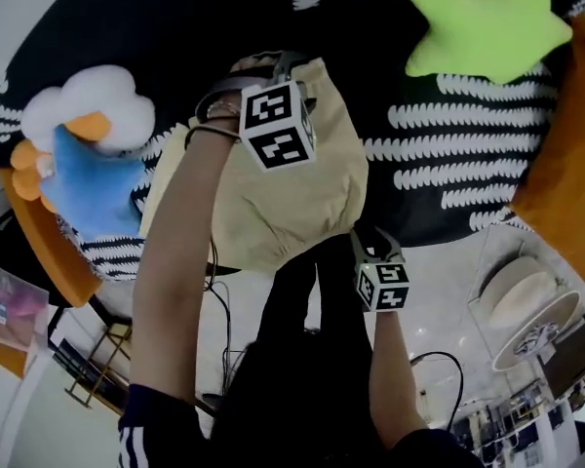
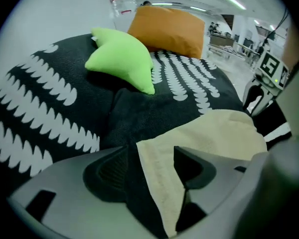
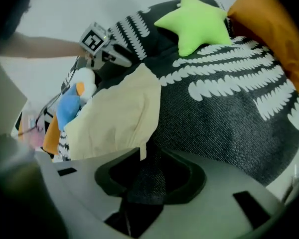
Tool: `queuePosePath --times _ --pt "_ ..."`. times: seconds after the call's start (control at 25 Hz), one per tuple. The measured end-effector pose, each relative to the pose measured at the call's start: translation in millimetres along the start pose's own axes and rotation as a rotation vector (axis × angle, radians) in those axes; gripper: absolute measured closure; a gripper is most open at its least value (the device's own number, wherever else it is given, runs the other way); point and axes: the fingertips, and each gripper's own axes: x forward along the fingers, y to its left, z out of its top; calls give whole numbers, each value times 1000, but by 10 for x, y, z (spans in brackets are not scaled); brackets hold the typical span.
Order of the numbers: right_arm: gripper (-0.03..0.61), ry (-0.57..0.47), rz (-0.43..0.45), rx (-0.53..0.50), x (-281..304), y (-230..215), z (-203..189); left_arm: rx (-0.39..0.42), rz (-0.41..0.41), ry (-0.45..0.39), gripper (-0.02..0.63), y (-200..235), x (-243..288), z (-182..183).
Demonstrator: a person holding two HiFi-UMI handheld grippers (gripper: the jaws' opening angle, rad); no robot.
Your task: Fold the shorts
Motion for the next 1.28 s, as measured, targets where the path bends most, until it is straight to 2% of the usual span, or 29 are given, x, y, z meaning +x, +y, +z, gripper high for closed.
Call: queuePosePath --times 0.08,0.2,0.28,0.32,0.4,0.44,0.6,0.76,0.88,1.04,1.28 --pt "440 24 11 -38 42 -37 -74 42 -72 -4 333 38 115 111" --pt "456 18 23 5 120 -91 -126 115 -138 28 340 30 334 186" --pt "500 16 11 21 162 -136 -110 198 -152 107 393 48 503 114" --pt "517 18 7 30 164 -132 -103 231 -166 148 447 36 568 54" --pt "511 14 14 55 155 -46 -92 264 -196 200 550 -26 626 -79" --pt "497 5 27 69 148 11 -78 267 -207 211 584 -54 623 -133" --pt "480 -47 114 124 59 82 54 221 -218 205 607 -4 577 -120" --pt "469 31 201 78 242 135 -29 200 -199 204 609 69 675 -56" --pt "526 46 213 93 351 112 -95 180 -183 182 609 32 746 -84" --pt "535 10 194 39 106 142 74 140 -118 137 611 241 411 -1" --pt "537 -64 118 24 -110 -58 309 94 -8 69 611 495 48 112"
